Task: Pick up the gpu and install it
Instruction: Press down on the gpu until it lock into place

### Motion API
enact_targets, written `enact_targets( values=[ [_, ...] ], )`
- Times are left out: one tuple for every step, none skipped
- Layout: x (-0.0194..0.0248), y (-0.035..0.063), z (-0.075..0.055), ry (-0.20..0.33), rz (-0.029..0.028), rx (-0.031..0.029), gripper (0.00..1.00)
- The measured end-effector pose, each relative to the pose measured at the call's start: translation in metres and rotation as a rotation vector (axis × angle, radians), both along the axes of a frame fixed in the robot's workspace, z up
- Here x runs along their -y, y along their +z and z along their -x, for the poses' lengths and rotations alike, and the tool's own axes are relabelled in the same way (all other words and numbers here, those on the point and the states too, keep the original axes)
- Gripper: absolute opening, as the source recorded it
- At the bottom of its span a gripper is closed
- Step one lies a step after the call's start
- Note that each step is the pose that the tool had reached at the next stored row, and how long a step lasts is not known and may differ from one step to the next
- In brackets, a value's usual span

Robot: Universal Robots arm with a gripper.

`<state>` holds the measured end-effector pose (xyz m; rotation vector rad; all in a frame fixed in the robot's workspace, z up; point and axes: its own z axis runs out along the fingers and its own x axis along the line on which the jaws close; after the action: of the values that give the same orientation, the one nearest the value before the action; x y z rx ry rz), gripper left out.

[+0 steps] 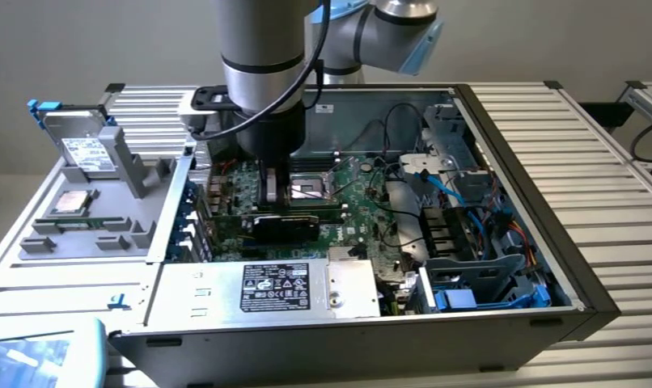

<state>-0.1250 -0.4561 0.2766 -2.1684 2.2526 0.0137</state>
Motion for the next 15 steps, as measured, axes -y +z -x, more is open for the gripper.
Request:
enact_targets(
  values=[
    [0.0000, -0.0015, 0.000, 0.000, 0.0012, 0.0000, 0.12],
    [0.0000, -0.0030, 0.000, 0.000, 0.0022, 0.0001, 0.12],
    [0.0000, -0.0043, 0.000, 0.000, 0.0028, 0.0000, 0.12],
    [0.0000, -0.0056, 0.000, 0.000, 0.0034, 0.0001, 0.12],
    [0.0000, -0.0069, 0.000, 0.000, 0.0041, 0.0001, 0.12],
    [0.0000, -0.0083, 0.000, 0.000, 0.0047, 0.0000, 0.12],
    [0.0000, -0.0092, 0.000, 0.000, 0.0058, -0.0002, 0.12],
    [0.0000, -0.0101, 0.000, 0.000, 0.0067, -0.0002, 0.12],
    [0.0001, -0.0111, 0.000, 0.000, 0.0072, -0.0001, 0.12],
    [0.0000, -0.0118, 0.000, 0.000, 0.0076, -0.0002, 0.12],
    [0.0000, -0.0120, 0.000, 0.000, 0.0078, -0.0002, 0.12],
    [0.0000, -0.0115, 0.000, 0.000, 0.0076, -0.0001, 0.12],
    [-0.0002, -0.0085, 0.000, 0.000, 0.0060, 0.0004, 0.12],
    [-0.0001, -0.0035, 0.000, 0.000, 0.0070, 0.0000, 0.12],
    [-0.0001, 0.0012, 0.000, 0.000, 0.0081, -0.0008, 0.12]
  ],
)
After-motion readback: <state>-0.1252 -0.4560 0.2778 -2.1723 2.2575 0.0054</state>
